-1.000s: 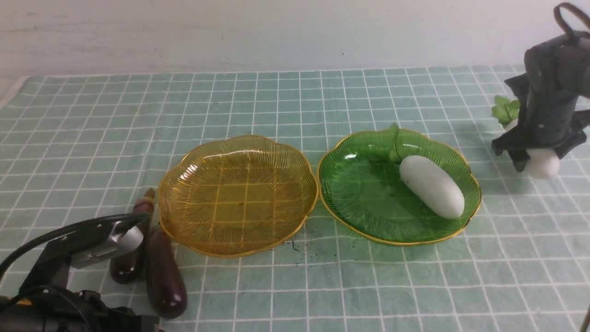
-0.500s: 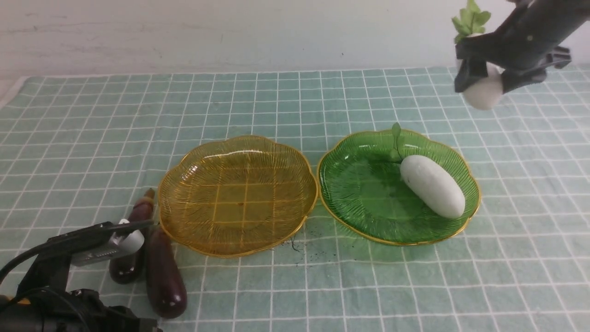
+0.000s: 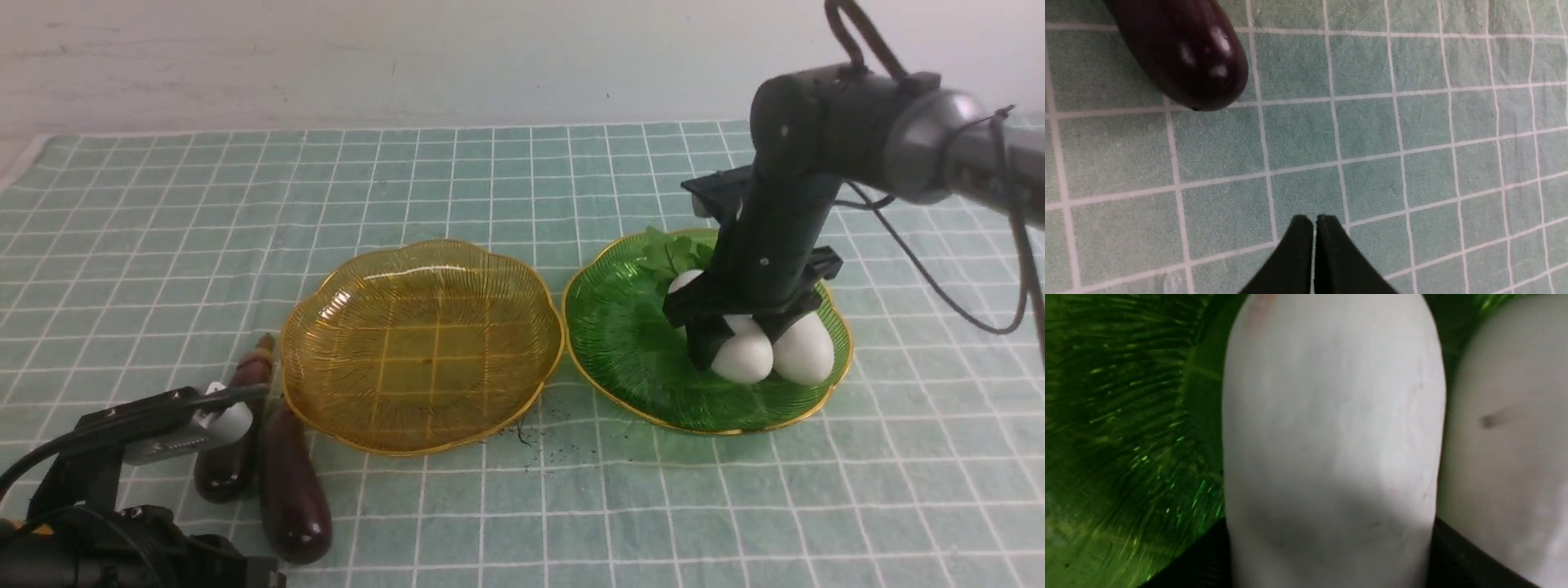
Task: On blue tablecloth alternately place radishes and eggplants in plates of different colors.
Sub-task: 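Place the white radish on the plate, then pick up the eggplant and place it in the yellow plate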
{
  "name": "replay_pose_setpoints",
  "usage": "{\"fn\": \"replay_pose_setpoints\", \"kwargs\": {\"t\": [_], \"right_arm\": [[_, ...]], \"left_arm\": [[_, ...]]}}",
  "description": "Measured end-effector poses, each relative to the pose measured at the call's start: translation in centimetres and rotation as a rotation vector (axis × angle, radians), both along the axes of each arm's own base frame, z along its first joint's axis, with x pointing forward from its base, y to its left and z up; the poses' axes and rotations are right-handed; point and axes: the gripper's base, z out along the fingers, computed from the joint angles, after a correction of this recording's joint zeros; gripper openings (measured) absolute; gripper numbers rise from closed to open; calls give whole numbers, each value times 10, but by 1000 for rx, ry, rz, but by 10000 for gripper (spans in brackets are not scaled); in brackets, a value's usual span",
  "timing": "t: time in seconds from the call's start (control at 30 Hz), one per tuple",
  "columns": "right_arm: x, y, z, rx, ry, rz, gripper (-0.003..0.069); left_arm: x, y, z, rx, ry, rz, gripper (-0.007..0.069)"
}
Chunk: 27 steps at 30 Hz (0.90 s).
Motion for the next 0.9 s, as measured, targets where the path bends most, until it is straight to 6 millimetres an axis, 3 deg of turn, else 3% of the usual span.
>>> {"fn": "replay_pose_setpoints", "kwargs": {"t": [0.3, 0.43, 0.63, 0.8, 0.83, 0.9], "right_arm": [[-2, 8, -4, -9, 3, 9, 490], [-2, 9, -4, -4, 3, -22, 529], [-6, 11, 13, 57, -12, -63, 560], [-25, 4, 73, 94, -134, -56, 540], [-26, 3, 75, 95, -139, -55, 537], [-41, -4, 103, 103, -197, -51, 519]], "left_arm": [[-1, 2, -2, 39, -2, -21, -3], [-1, 2, -2, 40, -1, -20, -3], [-1, 2, -2, 26, 17, 10, 33], [3, 4, 2, 48, -4, 20, 114], [3, 4, 3, 48, -7, 22, 122], [10, 6, 12, 68, -36, 43, 179]]}}
